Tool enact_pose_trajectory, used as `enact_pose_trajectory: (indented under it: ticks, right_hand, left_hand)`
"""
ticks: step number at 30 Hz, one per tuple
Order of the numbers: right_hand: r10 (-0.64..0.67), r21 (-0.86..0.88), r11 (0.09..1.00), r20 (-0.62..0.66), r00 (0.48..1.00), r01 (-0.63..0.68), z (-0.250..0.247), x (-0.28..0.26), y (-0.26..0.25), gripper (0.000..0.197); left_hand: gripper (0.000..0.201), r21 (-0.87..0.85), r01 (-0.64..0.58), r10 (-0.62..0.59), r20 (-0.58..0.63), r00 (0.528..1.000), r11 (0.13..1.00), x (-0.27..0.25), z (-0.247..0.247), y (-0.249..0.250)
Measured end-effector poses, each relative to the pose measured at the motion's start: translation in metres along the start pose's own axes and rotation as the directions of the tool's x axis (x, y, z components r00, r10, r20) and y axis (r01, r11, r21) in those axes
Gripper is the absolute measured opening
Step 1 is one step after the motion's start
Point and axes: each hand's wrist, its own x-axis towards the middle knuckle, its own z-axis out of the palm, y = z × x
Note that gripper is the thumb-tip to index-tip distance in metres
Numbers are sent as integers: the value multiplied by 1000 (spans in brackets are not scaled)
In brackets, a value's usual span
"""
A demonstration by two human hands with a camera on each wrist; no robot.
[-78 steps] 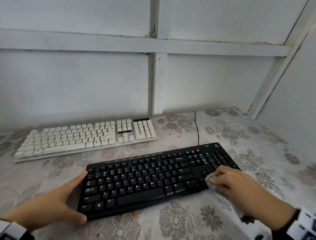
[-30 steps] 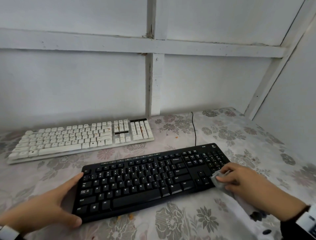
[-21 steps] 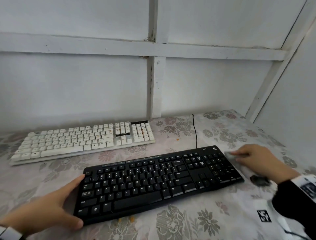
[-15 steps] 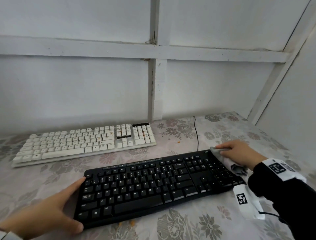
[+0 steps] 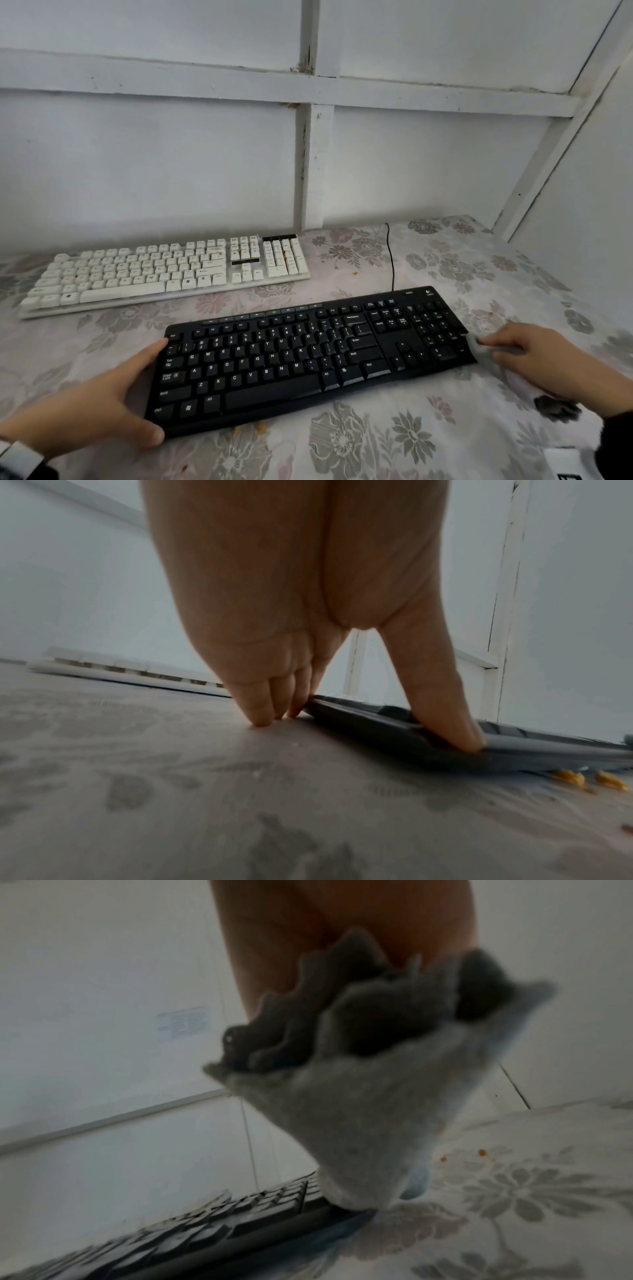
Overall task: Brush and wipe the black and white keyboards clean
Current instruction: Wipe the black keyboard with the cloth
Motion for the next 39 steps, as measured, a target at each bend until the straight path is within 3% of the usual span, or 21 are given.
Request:
enact_pose_trajectory:
  ticks: [5,10,12,16,21,24,29,33,39]
  right_hand:
    - [-122,-90,988,17,992,123,-6,-14,-13,44]
    - [-352,-101,925,142,925,367,12,-15,-57,27]
    - [-338,-196,908,185,923,371,12,-13,-61,23]
    - [-314,-245,901,198,928,357,1,-7,-62,20]
    - [-352,-99,922,185,917,374,-12,-3,-84,31]
    - [-322,-6,945,147,935,326,-12,6,-89,33]
    - [-349,107,935,113,930,337,-12,18,-92,32]
    - [-370,174,920,88,925,351,-6,22,-103,24]
    - [-435,313,863,60,898,397,-6,26,-145,22]
  left_hand:
    - [125,-90,1,-1,7,1000,996,-4,3,8]
    - [129,-63,45,-43,28,999,997,-15,5,28]
    - [132,-58,45,-44,16,999,997,-21,8,39]
    - [105,55,70,-67,-52,996,996,-24,15,46]
    - [115,221,190,-165,-129,978,957,-26,12,39]
    - [130,294,199,-166,-134,977,935,-28,10,38]
    - [95,269,127,-80,-181,980,955,-26,12,34]
    - [90,299,141,-96,-159,983,944,-26,10,33]
    - [76,390,132,-29,-259,966,911,-32,-7,23]
